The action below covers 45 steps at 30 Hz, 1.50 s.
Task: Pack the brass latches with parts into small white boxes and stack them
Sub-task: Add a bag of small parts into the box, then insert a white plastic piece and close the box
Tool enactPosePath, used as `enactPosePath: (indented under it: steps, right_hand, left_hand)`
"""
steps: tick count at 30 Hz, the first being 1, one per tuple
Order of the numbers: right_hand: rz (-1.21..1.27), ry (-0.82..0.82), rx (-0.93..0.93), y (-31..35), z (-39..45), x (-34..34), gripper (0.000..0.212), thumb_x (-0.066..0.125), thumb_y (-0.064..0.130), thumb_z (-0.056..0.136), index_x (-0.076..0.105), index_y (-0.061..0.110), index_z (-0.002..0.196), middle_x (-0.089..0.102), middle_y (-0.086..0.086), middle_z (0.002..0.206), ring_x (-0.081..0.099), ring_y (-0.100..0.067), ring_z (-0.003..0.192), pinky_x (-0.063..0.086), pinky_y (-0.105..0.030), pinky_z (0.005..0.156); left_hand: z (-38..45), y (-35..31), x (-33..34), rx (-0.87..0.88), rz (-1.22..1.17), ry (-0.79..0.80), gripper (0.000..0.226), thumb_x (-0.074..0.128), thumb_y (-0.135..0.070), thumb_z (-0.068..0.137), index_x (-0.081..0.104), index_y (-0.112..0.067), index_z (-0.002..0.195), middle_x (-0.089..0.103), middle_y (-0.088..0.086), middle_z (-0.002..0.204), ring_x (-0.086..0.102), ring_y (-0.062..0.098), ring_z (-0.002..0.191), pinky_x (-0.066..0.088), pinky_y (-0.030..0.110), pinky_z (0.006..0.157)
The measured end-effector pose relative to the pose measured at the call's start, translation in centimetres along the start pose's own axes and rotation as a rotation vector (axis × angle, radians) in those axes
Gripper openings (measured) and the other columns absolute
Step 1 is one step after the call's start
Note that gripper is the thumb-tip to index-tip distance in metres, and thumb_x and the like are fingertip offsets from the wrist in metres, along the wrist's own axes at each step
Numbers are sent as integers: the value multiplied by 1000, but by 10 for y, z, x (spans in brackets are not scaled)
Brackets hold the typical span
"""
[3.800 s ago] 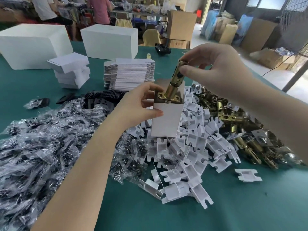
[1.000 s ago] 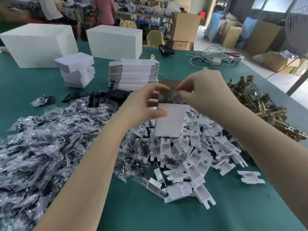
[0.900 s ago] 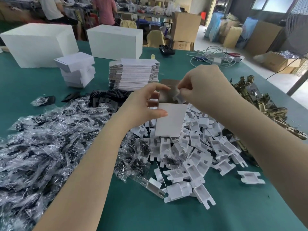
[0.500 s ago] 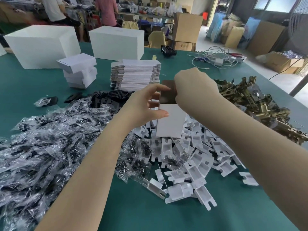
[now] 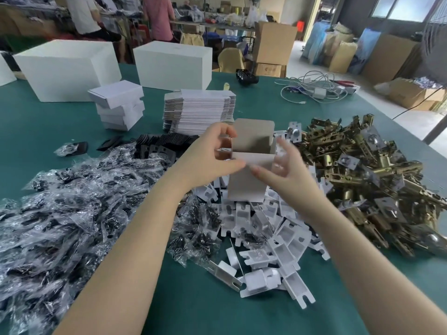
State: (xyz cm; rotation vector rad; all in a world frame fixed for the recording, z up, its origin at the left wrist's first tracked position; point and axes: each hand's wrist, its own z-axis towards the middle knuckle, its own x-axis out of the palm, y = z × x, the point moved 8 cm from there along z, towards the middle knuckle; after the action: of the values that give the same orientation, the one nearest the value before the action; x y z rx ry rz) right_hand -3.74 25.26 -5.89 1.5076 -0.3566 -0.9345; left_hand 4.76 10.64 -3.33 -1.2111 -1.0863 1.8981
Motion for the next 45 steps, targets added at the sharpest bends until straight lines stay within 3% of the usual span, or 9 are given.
enactPosePath:
  steps: [4,6,8,12,15,20,29,39,45]
  right_hand:
    - [113,-71,-64,-36,1,16,39,74,24,85,58,28,121,70,10,111,66,-4,95,56,-20,73]
    - [171,-107,-123,-40,0,18,36,73,23,87,59,38,116,70,19,108,65,2,98,55,-17,77]
    - [193,-107,-147,-41,-2,19,36,73,24,88,59,42,115,69,24,107,65,3,98,52,-12,76]
    - [186,-118,-162,-44,-5,20,36,72,28,88,57,43,117,68,26,104,64,5,96,50,-9,74]
    - [170,-132,-183,-42,-4,19,37,72,26,89,57,38,120,67,29,103,63,8,96,49,-7,72]
    - [158,-136,-181,-42,-4,19,37,72,29,89,55,46,117,67,28,104,63,5,97,49,-9,73]
    - [170,-131,-187,-45,-4,20,39,72,29,89,56,40,122,67,27,106,63,5,99,50,-10,76]
    - [169,-128,-191,-48,-2,19,40,72,29,89,57,36,125,67,25,107,64,3,99,52,-13,76]
    - [170,-129,-198,-48,-2,20,42,72,30,88,57,33,128,67,25,107,64,3,99,52,-13,76]
  left_hand:
    - [7,-3,-33,-12,-224,-158,32,74,-44,75,62,-57,102,73,-16,111,69,4,101,59,29,82]
    - [27,4,-70,-27,-167,-393,4,68,-46,87,71,-43,88,75,-14,89,71,3,82,60,30,76]
    - [48,19,-101,-114,-1,-533,24,58,-39,98,70,-28,81,73,-9,73,68,7,67,59,32,73]
    - [70,87,-130,-491,886,-180,31,52,-32,101,66,-10,118,67,17,120,62,33,107,49,36,89]
    - [51,121,-137,-709,1322,130,56,38,-49,105,57,-3,131,60,16,130,58,32,115,48,38,95]
    - [50,107,-157,-645,1206,29,43,59,-39,98,66,-8,128,69,11,120,63,30,108,52,39,95]
    - [38,109,-173,-751,1155,5,48,64,-26,96,57,-2,137,61,14,133,57,32,120,47,34,97]
    - [29,116,-182,-735,1006,-35,51,69,-9,89,56,-3,138,65,18,126,60,32,105,49,33,88]
    - [26,111,-212,-551,891,-418,17,59,-6,93,71,-2,104,68,24,110,58,36,92,46,36,73]
